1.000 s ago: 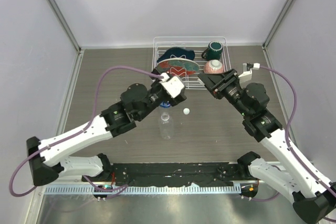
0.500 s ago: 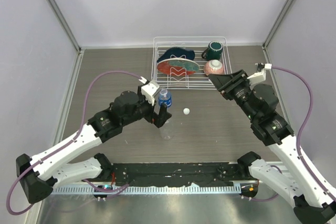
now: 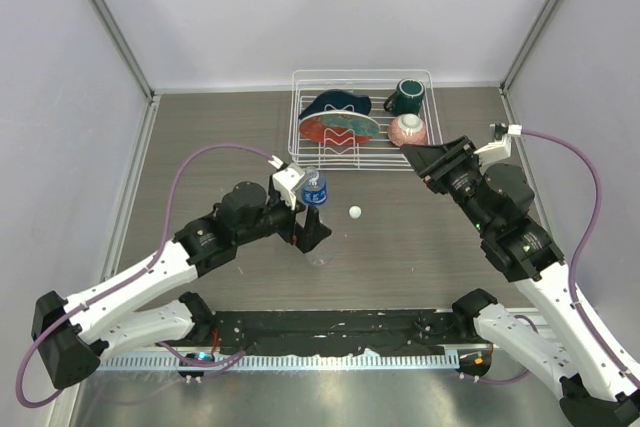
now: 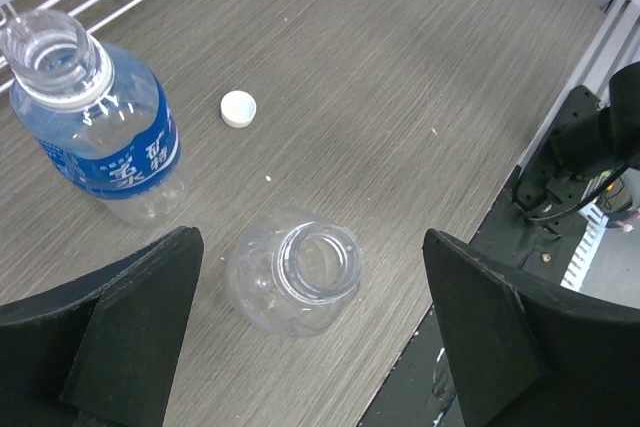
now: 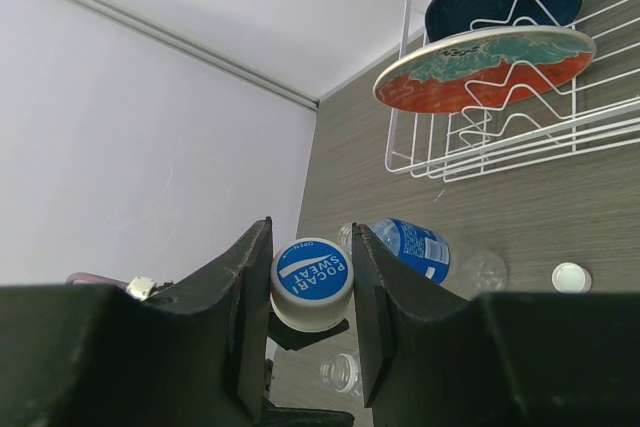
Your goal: Screw on the bottle caps
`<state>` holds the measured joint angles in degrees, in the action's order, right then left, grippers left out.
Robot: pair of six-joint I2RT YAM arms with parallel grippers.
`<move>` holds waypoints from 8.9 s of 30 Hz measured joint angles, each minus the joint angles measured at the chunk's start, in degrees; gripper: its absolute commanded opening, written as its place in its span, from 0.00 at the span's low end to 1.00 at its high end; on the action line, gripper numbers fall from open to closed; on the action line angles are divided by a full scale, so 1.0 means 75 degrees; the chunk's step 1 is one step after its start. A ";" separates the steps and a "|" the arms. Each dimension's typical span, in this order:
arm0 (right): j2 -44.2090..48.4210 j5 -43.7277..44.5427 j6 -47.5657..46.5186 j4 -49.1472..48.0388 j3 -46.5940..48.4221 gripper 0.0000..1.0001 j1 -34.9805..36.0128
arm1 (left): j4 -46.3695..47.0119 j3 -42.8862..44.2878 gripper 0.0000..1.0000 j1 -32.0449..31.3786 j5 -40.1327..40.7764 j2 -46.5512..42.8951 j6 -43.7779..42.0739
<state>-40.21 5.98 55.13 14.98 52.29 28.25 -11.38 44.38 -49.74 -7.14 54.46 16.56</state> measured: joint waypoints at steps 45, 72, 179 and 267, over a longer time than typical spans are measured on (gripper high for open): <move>0.0638 0.1209 -0.0344 0.0938 0.0000 0.05 0.0003 | -0.3821 0.4992 0.14 -0.2180 0.0854 0.6274 -0.3698; 0.0863 0.1594 -0.0370 0.1212 -0.0009 0.03 0.0000 | -0.6455 0.7956 0.75 -0.2305 0.0032 0.9171 -0.3054; 0.0886 0.1309 -0.0979 0.1498 0.0527 0.01 0.0000 | -0.4843 0.3861 0.51 -0.1751 0.1527 0.4657 -0.5097; -0.1504 -0.5257 -0.4334 -0.1367 0.2506 0.01 0.0026 | 0.5115 -0.0577 0.00 -0.1498 -0.0825 0.0901 -0.0662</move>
<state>-51.48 -33.45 22.63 4.73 71.09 28.45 26.98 40.05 -60.97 -13.32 61.21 11.60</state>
